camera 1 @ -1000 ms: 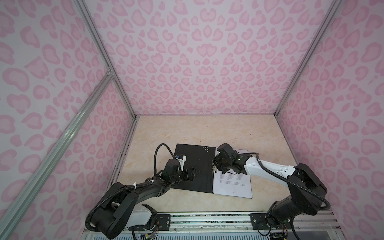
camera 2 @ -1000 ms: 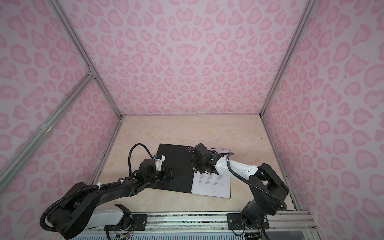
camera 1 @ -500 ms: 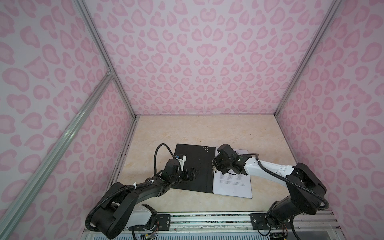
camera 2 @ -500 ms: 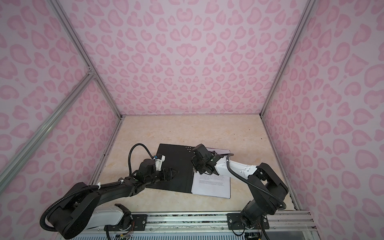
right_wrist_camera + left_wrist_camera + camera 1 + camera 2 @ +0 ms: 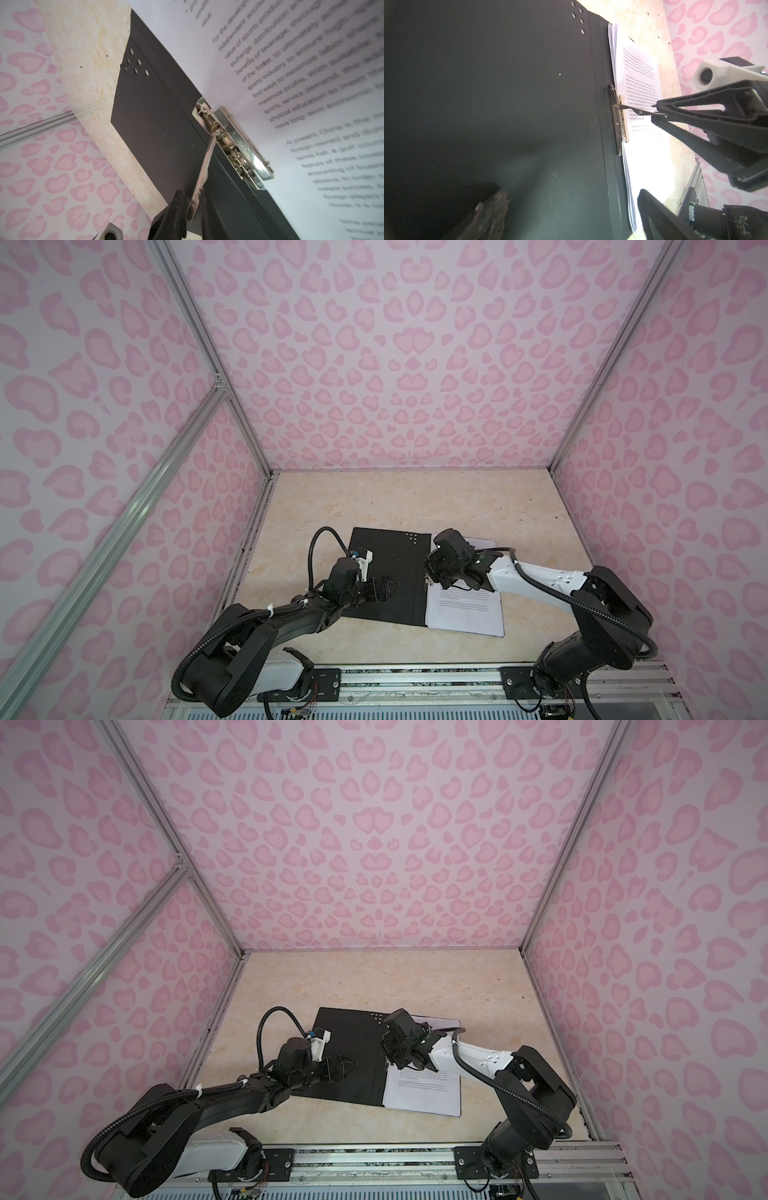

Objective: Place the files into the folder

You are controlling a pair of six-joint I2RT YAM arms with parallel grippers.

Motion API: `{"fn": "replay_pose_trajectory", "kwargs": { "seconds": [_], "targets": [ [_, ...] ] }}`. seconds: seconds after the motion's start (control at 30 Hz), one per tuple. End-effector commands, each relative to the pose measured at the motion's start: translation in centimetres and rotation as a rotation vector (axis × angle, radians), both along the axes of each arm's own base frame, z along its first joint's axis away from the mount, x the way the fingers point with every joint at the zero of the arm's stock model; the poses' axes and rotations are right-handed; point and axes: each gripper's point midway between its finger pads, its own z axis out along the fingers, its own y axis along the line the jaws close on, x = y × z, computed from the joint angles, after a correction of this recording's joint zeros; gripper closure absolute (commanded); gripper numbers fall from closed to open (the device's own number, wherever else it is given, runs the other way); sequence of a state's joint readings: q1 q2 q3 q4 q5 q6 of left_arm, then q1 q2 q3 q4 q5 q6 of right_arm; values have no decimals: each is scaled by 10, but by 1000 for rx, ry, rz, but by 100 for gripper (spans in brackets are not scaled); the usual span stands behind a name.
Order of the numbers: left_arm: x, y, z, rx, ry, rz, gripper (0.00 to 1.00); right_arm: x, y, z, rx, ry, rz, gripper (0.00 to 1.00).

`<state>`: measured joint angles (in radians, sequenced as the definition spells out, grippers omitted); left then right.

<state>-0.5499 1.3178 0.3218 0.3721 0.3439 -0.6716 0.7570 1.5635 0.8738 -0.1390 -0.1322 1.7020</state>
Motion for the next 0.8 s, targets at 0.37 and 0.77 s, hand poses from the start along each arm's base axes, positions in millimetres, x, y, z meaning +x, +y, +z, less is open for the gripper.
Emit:
{"fn": "replay_pose_trajectory", "kwargs": {
  "seconds": [0.37, 0.77],
  "targets": [
    [-20, 13, -27, 71, 134, 12, 1, -6, -4, -4, 1, 2, -8, 90],
    [-20, 8, -18, 40, 109, -10, 1, 12, -1, 11, -53, -84, 69, 100]
  ]
}}
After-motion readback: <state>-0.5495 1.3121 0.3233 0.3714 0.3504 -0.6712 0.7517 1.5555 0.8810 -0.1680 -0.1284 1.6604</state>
